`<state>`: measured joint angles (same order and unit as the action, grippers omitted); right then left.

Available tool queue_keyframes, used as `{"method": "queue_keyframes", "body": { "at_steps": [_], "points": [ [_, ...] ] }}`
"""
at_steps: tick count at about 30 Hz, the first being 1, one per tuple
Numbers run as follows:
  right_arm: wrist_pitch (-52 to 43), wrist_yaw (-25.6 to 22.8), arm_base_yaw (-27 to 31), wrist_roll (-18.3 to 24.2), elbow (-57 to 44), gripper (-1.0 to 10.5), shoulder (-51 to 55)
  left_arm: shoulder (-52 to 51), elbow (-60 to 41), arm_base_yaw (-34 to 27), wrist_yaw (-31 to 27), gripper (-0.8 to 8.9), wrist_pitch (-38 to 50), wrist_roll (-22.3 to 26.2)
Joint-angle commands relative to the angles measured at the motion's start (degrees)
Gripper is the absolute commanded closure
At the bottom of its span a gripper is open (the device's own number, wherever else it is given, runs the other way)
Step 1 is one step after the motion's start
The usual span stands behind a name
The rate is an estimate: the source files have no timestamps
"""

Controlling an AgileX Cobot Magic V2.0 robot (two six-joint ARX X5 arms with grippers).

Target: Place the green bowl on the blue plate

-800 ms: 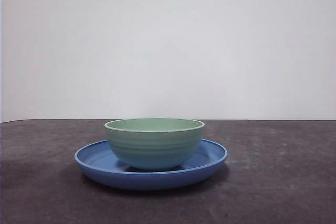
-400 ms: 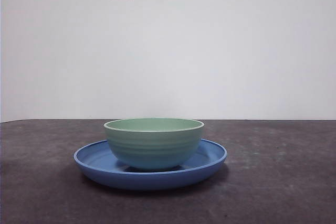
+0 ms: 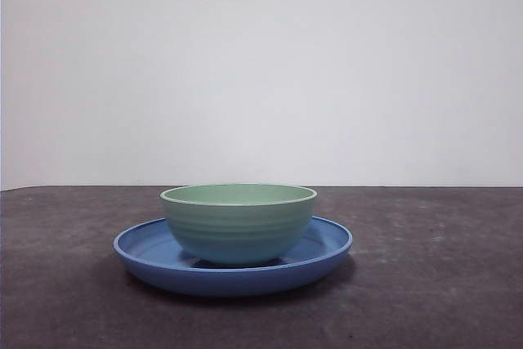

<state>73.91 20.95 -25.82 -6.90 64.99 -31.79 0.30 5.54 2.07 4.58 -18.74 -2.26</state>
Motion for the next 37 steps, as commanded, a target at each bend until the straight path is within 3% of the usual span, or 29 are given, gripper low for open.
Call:
{"method": "queue_keyframes", "body": {
  "at_steps": [1, 11, 37],
  "points": [
    [-0.63, 0.07, -0.33, -0.13, 0.59, 9.2, -0.17, -0.13, -1.75, -0.70, -0.42, 7.85, 2.60, -0.13],
    [-0.63, 0.07, -0.33, -0.13, 0.59, 9.2, -0.17, -0.13, -4.92, -2.03, -0.63, 7.85, 8.13, 0.17],
    [-0.72, 0.07, -0.33, -0.13, 0.59, 9.2, -0.17, -0.13, -4.87, -2.05, -0.68, 7.85, 8.11, 0.22]
  ]
}}
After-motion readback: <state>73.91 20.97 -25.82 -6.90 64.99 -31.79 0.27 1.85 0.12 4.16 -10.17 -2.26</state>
